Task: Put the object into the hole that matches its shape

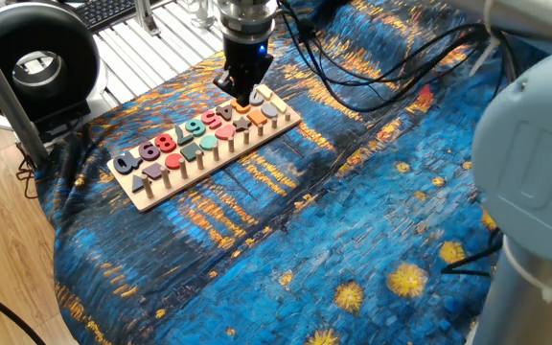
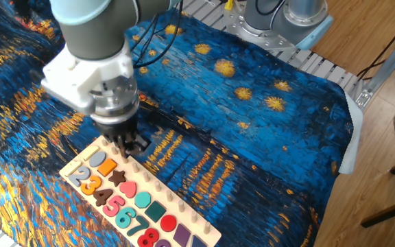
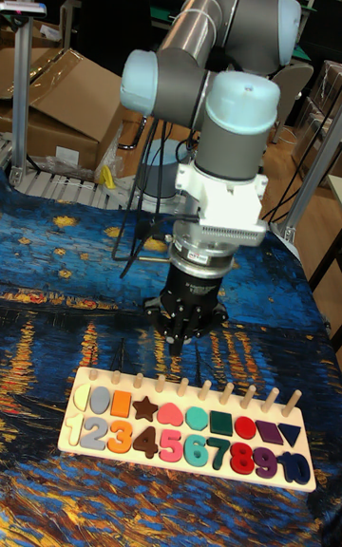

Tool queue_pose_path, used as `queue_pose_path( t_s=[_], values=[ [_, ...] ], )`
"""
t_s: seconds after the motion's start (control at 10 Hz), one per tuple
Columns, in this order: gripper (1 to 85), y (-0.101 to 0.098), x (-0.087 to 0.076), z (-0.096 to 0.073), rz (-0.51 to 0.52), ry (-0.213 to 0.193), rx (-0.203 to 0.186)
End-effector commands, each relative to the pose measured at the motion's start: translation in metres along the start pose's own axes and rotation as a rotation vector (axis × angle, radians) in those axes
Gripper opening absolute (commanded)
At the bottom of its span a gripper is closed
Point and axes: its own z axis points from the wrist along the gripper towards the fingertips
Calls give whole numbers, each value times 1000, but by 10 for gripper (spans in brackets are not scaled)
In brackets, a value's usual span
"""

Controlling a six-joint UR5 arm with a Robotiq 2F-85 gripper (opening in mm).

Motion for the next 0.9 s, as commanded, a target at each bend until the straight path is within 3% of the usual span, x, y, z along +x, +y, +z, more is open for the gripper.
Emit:
queue_pose_path(
  t_s=[0.0,0.1,0.3,0.5,0.6,0.8],
  values=[
    [10,-5,41,-37,42,3,-11],
    [10,-5,56,-50,63,9,-8],
    [10,-14,74,-61,100,8,24],
    [10,4,72,-55,169,11,-32],
    [10,8,71,-52,169,12,-40],
    [10,-1,69,-44,119,19,7]
  ],
)
